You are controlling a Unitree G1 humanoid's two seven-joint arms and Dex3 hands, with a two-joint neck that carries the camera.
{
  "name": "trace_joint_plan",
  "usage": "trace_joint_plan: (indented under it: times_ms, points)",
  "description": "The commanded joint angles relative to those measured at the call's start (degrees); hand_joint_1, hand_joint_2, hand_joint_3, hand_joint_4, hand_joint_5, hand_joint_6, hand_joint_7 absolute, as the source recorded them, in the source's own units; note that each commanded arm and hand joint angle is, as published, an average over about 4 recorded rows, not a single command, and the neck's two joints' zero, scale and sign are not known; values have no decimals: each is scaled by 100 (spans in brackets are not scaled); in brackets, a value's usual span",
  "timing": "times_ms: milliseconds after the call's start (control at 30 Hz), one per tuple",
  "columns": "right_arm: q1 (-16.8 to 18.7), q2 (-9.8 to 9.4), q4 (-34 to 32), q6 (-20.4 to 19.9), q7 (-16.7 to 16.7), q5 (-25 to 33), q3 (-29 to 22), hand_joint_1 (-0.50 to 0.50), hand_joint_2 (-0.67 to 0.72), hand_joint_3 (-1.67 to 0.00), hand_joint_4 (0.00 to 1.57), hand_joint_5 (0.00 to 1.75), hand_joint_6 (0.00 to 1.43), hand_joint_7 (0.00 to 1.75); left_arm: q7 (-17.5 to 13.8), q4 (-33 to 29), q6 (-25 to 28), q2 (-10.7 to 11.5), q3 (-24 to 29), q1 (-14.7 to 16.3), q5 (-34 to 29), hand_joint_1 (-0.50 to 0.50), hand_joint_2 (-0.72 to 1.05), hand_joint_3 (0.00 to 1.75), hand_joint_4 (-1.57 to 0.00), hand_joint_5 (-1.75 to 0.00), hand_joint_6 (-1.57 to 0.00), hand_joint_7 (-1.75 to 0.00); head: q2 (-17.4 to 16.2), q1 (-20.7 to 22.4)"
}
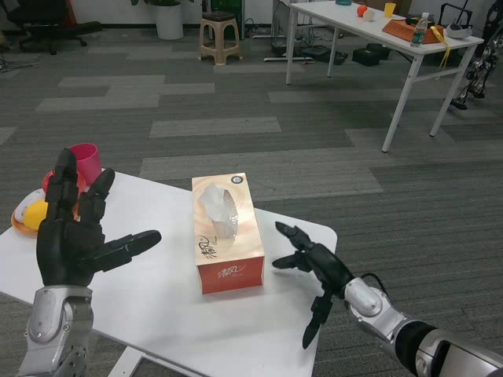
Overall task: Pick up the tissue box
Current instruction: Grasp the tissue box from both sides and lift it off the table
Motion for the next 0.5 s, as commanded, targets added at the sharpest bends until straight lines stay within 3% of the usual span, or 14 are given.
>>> trace_joint_plan:
  times_ms: [33, 267, 500]
  points:
    - [46, -19, 49, -53, -4, 37, -395, -38, 34, -8, 37, 56, 0, 14, 7, 45, -26, -7, 29, 42, -3, 50, 43, 0, 0, -62, 0, 0, 20, 38]
    - [9, 23, 233, -86, -4, 30, -819, -38, 34, -8, 36, 48, 0, 12, 7, 49, -26, -7, 29, 42, 2, 50, 43, 0, 0, -64, 0, 0, 46, 26]
    - [-540, 299, 805, -77, -51, 12, -698, -38, 31, -8, 36, 48, 0, 10, 7, 153, -6, -7, -36, -30, 28, 50, 43, 0, 0, -69, 0, 0, 60, 50]
